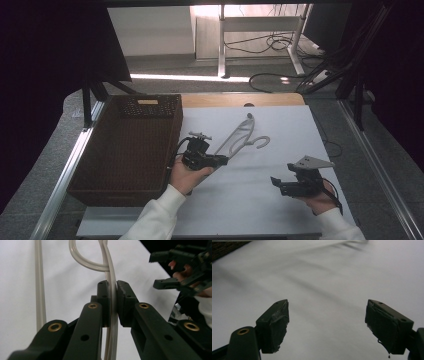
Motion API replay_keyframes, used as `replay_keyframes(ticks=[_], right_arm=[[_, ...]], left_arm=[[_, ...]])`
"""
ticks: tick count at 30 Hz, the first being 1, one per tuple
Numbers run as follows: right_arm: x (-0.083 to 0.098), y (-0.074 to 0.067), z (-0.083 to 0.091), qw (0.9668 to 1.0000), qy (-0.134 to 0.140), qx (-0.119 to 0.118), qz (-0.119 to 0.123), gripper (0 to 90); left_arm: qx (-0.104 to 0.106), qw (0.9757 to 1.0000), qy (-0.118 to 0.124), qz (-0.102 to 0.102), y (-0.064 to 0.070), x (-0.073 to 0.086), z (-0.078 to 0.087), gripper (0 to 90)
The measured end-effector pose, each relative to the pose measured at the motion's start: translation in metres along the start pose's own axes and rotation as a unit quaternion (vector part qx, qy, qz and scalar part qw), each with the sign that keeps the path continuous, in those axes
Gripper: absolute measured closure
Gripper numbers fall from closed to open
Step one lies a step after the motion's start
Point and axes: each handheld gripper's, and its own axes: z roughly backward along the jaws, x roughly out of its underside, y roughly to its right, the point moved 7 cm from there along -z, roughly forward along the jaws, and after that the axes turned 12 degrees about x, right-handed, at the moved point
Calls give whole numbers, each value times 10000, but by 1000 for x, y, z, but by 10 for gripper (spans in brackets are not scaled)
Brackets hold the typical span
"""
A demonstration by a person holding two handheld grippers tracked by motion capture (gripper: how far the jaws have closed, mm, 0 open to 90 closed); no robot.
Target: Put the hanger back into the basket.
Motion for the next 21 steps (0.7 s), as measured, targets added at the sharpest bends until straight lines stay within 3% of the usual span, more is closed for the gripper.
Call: replay_keyframes(ticks=[10, 21], right_arm=[[0, 1, 1, 10000, 11, 38, -13, 199], [1, 2, 0, 10000, -8, 73, 13, 199]], left_arm=[[185, 9993, 304, -85, 12, -16, 18, 820], [357, 9975, 608, -81, 14, -25, 49, 820]])
